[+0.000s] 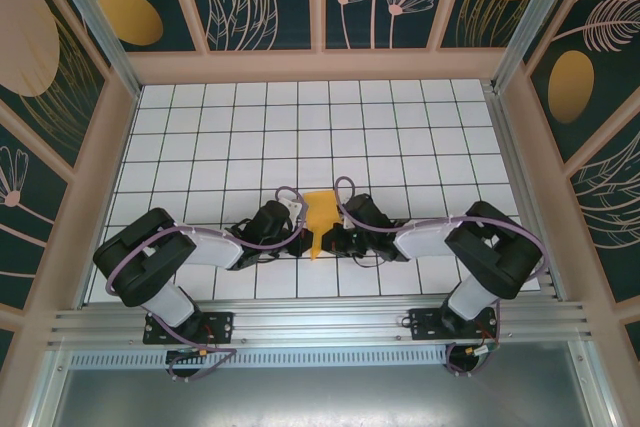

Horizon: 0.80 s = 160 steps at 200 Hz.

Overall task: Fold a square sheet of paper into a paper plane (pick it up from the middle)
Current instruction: Third fold the triangle at the center of the table.

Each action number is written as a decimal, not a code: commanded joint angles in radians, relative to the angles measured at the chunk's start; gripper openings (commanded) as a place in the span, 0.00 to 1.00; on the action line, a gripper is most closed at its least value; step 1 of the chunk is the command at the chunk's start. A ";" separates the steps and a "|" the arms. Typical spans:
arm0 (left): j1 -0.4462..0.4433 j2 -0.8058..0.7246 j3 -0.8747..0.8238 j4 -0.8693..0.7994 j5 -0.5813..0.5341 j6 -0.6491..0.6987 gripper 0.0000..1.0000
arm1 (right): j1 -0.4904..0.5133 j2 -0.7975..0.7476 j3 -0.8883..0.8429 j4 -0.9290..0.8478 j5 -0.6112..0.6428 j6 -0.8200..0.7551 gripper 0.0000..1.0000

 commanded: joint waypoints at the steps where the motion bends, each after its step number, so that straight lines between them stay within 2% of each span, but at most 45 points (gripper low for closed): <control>1: 0.003 0.004 -0.012 -0.093 -0.040 0.021 0.00 | 0.026 -0.027 0.019 0.000 0.010 0.010 0.06; 71: 0.003 0.016 -0.008 -0.092 -0.034 0.025 0.00 | 0.051 0.096 0.014 0.076 0.013 0.046 0.05; 117: 0.003 0.014 -0.008 -0.092 -0.037 0.025 0.00 | 0.065 0.037 0.039 0.023 0.029 0.034 0.05; 160: 0.003 0.017 -0.003 -0.095 -0.039 0.027 0.00 | 0.089 0.022 0.034 0.061 0.026 0.056 0.05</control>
